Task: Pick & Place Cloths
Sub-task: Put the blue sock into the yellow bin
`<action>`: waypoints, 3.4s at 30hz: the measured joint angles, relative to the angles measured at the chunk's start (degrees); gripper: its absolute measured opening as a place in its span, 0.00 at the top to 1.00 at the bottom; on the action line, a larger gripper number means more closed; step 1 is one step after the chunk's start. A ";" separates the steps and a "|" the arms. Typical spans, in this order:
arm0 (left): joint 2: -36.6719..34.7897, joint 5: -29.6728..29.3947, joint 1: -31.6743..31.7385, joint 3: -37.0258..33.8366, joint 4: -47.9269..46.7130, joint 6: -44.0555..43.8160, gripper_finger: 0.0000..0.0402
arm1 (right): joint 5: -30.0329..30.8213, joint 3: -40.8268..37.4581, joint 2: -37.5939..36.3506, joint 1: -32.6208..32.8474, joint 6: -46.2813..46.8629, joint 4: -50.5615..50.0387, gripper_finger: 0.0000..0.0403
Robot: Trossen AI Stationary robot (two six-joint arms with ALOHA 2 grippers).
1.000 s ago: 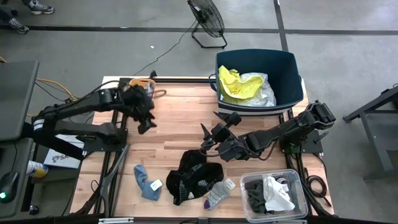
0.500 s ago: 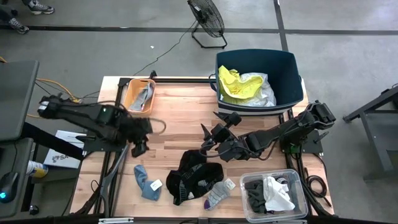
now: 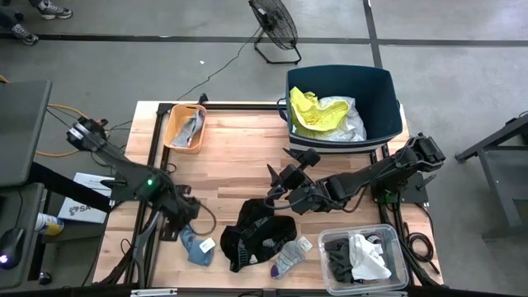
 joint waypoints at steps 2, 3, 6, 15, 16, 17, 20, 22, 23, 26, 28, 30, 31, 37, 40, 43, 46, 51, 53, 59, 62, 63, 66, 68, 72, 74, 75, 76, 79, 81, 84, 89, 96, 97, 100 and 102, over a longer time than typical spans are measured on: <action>2.10 0.04 -1.70 0.00 0.20 -0.02 0.43 | 0.02 0.00 0.00 -0.02 -0.31 0.00 0.20; 3.18 0.21 -2.41 0.00 0.63 -0.06 0.43 | 0.01 0.00 0.00 -0.07 -0.32 0.00 0.20; 5.98 0.79 -4.08 0.00 3.40 -0.28 0.43 | -0.23 0.00 0.00 -0.27 -0.32 -0.14 0.20; 12.00 1.05 -5.06 0.00 11.99 -0.44 0.43 | -2.78 0.00 0.00 -0.79 -0.33 -0.39 0.20; 12.53 1.07 -5.07 0.00 12.12 -0.20 0.43 | -2.78 0.00 0.00 -0.87 -0.33 -0.37 0.20; 13.04 1.07 -5.07 0.00 12.03 -0.02 0.43 | -2.80 0.00 0.00 -0.94 -0.33 -0.39 0.20; 14.65 1.14 -5.07 0.00 11.88 0.70 0.41 | -2.80 0.00 0.00 -1.01 -0.33 -0.38 0.20; 15.62 2.37 -5.07 0.00 11.91 1.55 0.39 | -2.80 0.00 0.00 -1.01 -0.33 -0.39 0.20; 16.12 3.34 -5.09 0.00 11.88 2.18 0.37 | -2.80 0.00 0.00 -1.01 -0.33 -0.39 0.20; 17.29 6.37 -5.71 0.00 11.80 4.48 0.33 | -2.80 0.00 0.00 -1.01 -0.33 -0.39 0.20; 17.76 6.93 -6.29 0.00 11.69 4.76 0.30 | -2.80 0.00 0.00 -1.01 -0.33 -0.39 0.20; 17.72 6.66 -7.06 0.00 11.80 4.80 0.29 | -2.80 0.00 0.00 -1.01 -0.33 -0.39 0.20; 17.69 6.36 -7.30 -0.08 12.06 4.83 0.28 | -2.82 0.00 0.00 -1.01 -0.33 -0.39 0.20; 17.84 2.04 -8.02 -0.24 11.99 5.41 0.28 | -3.04 0.00 0.00 -0.98 -0.33 -0.39 0.20; 19.03 1.91 -8.08 -0.24 12.86 7.06 0.28 | -3.07 0.00 0.00 -0.98 -0.33 -0.37 0.20; 20.68 2.77 -8.85 -0.26 13.88 8.27 0.28 | -3.10 0.00 0.00 -0.98 -0.03 -0.50 0.20; 22.48 4.82 -9.45 -0.30 14.10 9.27 0.28 | -3.20 0.00 0.00 -0.98 0.01 -0.63 0.20; 23.87 4.83 -9.57 -0.31 14.58 10.35 0.28 | -3.20 0.00 0.00 -0.98 0.11 -0.63 0.20; 24.36 4.72 -9.55 -0.28 15.32 11.08 0.29 | -3.22 0.00 0.00 -0.98 0.13 -0.61 0.20; 26.58 3.36 -9.46 -0.28 15.36 14.33 0.40 | -3.22 0.00 0.00 -0.98 0.36 -0.76 0.20; 27.01 3.19 -9.44 -0.28 15.21 14.93 0.46 | -3.22 0.00 0.00 -0.98 0.35 -0.81 0.20; 27.07 3.19 -9.44 -0.28 14.89 14.86 0.49 | -3.22 0.00 0.00 -0.98 0.35 -0.84 0.20; 27.06 3.26 -9.45 -0.28 14.67 14.78 0.59 | -3.22 0.00 0.00 -0.98 0.32 -0.82 0.20; 27.05 3.26 -9.44 -0.28 14.29 14.78 0.68 | -3.22 0.00 0.00 -0.98 0.32 -0.81 0.20; 27.06 3.61 -9.44 -0.28 14.37 14.78 0.87 | -3.22 0.00 0.00 -0.98 0.32 -0.81 0.20; 27.05 3.84 -9.44 -0.28 14.37 14.75 0.96 | -3.22 0.00 0.00 -0.98 0.33 -0.81 0.20; 27.05 4.22 -9.44 -0.28 14.44 14.75 0.97 | -3.22 0.00 0.00 -0.98 0.32 -0.81 0.20; 27.05 4.69 -9.44 -0.28 14.48 14.76 0.97 | -3.22 0.00 0.00 -0.98 0.32 -0.81 0.20; 27.05 5.84 -9.44 -0.28 14.47 14.75 0.98 | -3.22 0.00 0.00 -0.98 0.29 -0.81 0.20; 27.05 6.40 -9.44 -0.27 14.47 14.74 0.99 | -3.22 0.00 0.00 -0.98 0.28 -0.81 0.20; 27.02 6.38 -9.42 0.58 14.18 14.83 0.99 | -3.22 0.00 0.00 -0.98 0.26 -0.81 0.20; 26.98 4.74 -9.42 3.40 12.91 16.50 1.00 | -3.22 0.00 0.00 -0.98 0.22 -0.79 0.20; 26.96 -1.14 -9.42 8.18 3.82 18.09 1.00 | -4.71 0.00 0.00 -0.98 0.30 -0.76 0.20; 26.96 -2.49 -9.42 8.88 2.62 18.26 1.00 | -4.88 0.00 0.00 -0.98 0.32 -0.79 0.20; 26.96 -6.10 -9.40 11.31 -0.22 18.60 1.00 | -4.86 0.00 0.00 -0.96 0.32 -0.76 0.20; 26.96 -9.58 -9.40 12.86 -2.05 18.59 1.00 | -4.88 0.00 0.00 -0.98 0.32 -0.79 0.20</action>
